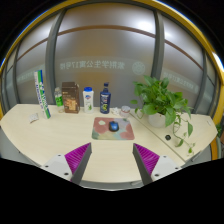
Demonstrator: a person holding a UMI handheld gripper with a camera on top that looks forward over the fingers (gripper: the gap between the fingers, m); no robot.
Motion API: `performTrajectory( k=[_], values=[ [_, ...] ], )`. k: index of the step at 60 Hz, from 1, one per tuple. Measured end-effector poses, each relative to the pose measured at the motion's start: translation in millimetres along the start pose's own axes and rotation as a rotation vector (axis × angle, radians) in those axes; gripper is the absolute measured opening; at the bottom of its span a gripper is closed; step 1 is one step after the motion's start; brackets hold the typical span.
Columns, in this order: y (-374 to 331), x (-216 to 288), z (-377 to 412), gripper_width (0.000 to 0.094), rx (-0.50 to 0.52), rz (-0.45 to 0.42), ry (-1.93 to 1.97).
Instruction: Arrange mouse
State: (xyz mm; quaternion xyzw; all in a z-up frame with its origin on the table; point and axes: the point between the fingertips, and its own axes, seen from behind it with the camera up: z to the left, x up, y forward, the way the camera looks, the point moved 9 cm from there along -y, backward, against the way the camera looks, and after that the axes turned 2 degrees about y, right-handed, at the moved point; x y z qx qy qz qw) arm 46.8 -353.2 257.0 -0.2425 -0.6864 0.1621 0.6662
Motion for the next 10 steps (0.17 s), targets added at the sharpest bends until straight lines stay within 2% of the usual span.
performTrajectory(
  k=[10],
  values=[
    [-19.4, -4.1, 2.1, 0.0851, -0.007, -0.015, -0.004]
  ],
)
